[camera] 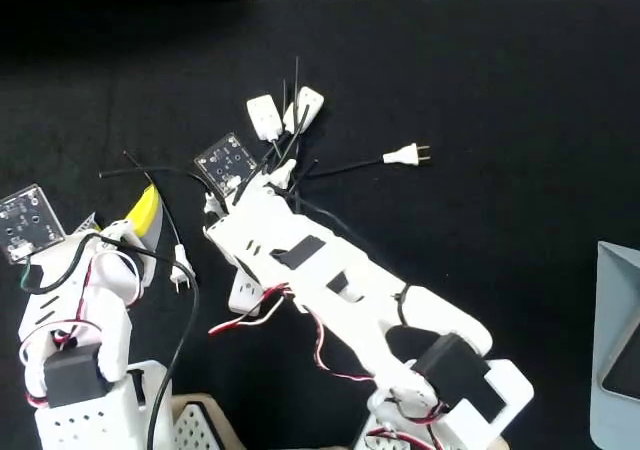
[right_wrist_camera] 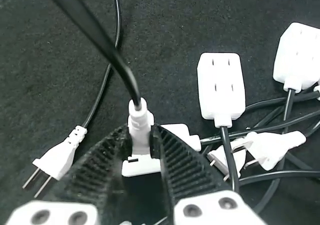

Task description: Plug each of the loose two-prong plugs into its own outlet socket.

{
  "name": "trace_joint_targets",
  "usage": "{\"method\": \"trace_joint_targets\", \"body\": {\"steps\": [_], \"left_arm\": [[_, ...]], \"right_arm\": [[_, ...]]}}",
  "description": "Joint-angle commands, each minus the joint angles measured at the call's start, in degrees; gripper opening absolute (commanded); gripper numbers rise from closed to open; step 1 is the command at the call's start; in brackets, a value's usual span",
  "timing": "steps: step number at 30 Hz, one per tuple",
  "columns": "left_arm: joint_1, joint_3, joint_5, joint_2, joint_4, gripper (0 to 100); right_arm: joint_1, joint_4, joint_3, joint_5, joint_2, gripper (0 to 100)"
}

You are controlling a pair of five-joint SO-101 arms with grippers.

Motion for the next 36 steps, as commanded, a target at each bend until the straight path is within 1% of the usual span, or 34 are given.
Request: {"method": "trace_joint_targets", "body": {"steps": [1,12,16,27,32,36], "left_arm": [[-0.57,-0.57,0.62,-0.35,-0.35,30],[-0.57,-0.57,0.62,-0.35,-0.35,30],[-0.57,-0.57,0.62,-0.35,-0.35,30],[-0.66,-0.57,0.62,-0.35,-0.35,30],[-0.66,-0.57,0.62,-0.35,-0.35,30],[-2.59,-0.57,0.62,-0.35,-0.35,30]], "right_arm": [[-1.05,-1.05,-0.04,0.09,-0.13,1.1],[-1.32,-1.05,1.27,-0.26,-0.13,1.1],[-2.55,-1.05,1.89,-0.09,-0.13,1.1],[-2.11,-0.18,2.42,0.18,1.71,1.1],[-1.58,1.41,0.75,3.6,5.85,1.1],[-0.18,1.41,0.57,4.13,5.93,1.1]]}}
